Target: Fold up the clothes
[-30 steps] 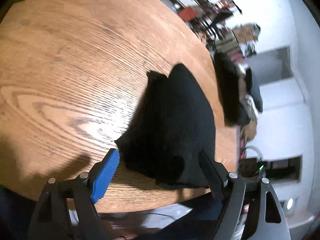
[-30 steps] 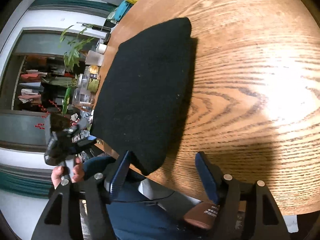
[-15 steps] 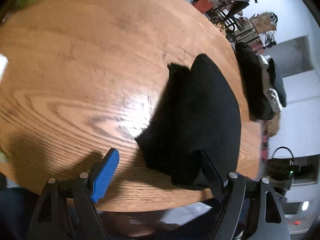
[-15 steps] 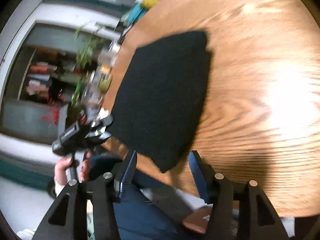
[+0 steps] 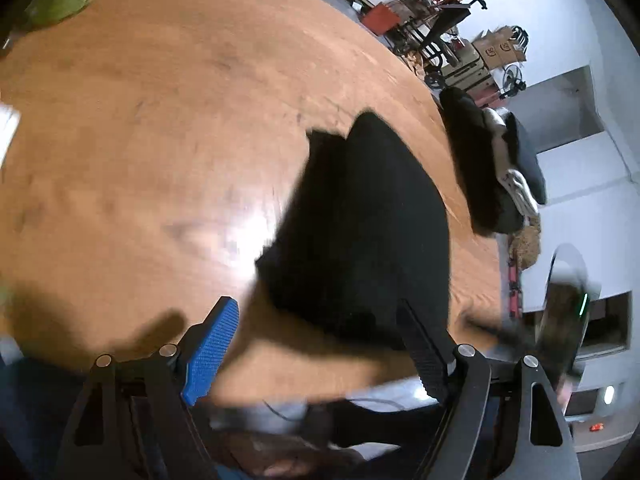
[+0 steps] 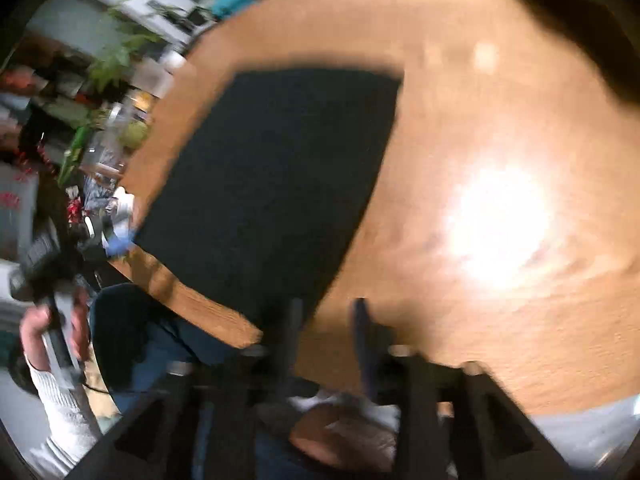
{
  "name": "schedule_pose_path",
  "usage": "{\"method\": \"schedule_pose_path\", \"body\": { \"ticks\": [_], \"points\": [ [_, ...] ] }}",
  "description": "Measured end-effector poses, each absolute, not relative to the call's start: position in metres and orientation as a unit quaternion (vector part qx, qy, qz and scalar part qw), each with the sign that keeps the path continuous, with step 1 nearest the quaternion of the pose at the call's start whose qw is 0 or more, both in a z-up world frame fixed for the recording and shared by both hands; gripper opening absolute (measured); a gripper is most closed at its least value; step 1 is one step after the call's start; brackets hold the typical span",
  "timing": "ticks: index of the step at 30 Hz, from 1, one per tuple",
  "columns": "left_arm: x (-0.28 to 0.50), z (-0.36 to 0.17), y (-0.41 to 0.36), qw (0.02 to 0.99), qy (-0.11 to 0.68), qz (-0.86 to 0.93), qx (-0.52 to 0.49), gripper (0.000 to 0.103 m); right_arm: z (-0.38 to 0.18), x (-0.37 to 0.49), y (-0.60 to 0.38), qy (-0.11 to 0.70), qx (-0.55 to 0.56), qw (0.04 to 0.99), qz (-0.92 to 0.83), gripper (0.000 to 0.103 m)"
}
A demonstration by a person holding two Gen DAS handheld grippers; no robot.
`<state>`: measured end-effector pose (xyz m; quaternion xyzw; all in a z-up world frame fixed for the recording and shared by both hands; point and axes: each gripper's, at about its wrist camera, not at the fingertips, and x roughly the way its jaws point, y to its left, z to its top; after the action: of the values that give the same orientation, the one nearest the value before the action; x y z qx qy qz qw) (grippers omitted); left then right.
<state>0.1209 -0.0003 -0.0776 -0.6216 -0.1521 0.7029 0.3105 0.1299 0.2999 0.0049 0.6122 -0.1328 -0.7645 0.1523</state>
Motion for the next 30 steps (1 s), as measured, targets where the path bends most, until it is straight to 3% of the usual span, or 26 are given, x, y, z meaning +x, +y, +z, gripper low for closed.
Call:
{"method": "schedule_pose_path", "body": {
  "ticks": [1, 2, 4, 6, 8, 10, 14, 17, 20, 22, 25, 30],
  "points": [
    [0.129, -0.082, -0.002, 0.309, -0.16, 0.697, -0.627, 0.081, 0.02, 0.118, 0.308, -0.121, 0.595, 0.157, -0.779, 0.078],
    [0.136, -0.087, -0.002, 0.304, -0.165, 0.69, -0.636, 0.081, 0.028, 0.102, 0.315, -0.109, 0.58, 0.155, -0.792, 0.086],
    [0.149, -0.099, -0.001, 0.293, -0.173, 0.676, -0.654, 0.081, 0.036, 0.066, 0.329, -0.099, 0.561, 0.131, -0.812, 0.084],
    [0.153, -0.111, 0.005, 0.261, -0.169, 0.678, -0.666, 0.081, 0.027, 0.027, 0.342, -0.12, 0.563, 0.078, -0.814, 0.073],
    [0.151, -0.115, 0.01, 0.238, -0.171, 0.687, -0.665, 0.081, 0.01, -0.005, 0.351, -0.149, 0.574, 0.047, -0.803, 0.054],
    [0.143, -0.113, 0.014, 0.22, -0.166, 0.701, -0.658, 0.081, -0.006, -0.024, 0.348, -0.168, 0.585, 0.066, -0.791, 0.047],
    [0.113, -0.107, 0.027, 0.193, -0.144, 0.722, -0.649, 0.081, -0.032, -0.016, 0.346, -0.249, 0.618, 0.182, -0.723, 0.053],
    [0.081, -0.104, 0.045, 0.187, -0.118, 0.729, -0.648, 0.081, -0.036, 0.012, 0.337, -0.254, 0.64, 0.19, -0.699, 0.053],
    [0.042, -0.097, 0.063, 0.196, -0.085, 0.742, -0.636, 0.081, -0.04, 0.054, 0.316, -0.248, 0.669, 0.246, -0.656, 0.06],
    [0.018, -0.091, 0.069, 0.189, -0.075, 0.752, -0.627, 0.081, -0.046, 0.078, 0.301, -0.224, 0.681, 0.29, -0.634, 0.06],
    [-0.001, -0.08, 0.063, 0.178, -0.089, 0.756, -0.624, 0.081, -0.038, 0.088, 0.317, -0.197, 0.653, 0.261, -0.683, 0.063],
    [0.015, -0.072, 0.027, 0.166, -0.154, 0.756, -0.614, 0.081, -0.016, 0.064, 0.376, -0.193, 0.558, 0.118, -0.799, 0.078]
  ]
}}
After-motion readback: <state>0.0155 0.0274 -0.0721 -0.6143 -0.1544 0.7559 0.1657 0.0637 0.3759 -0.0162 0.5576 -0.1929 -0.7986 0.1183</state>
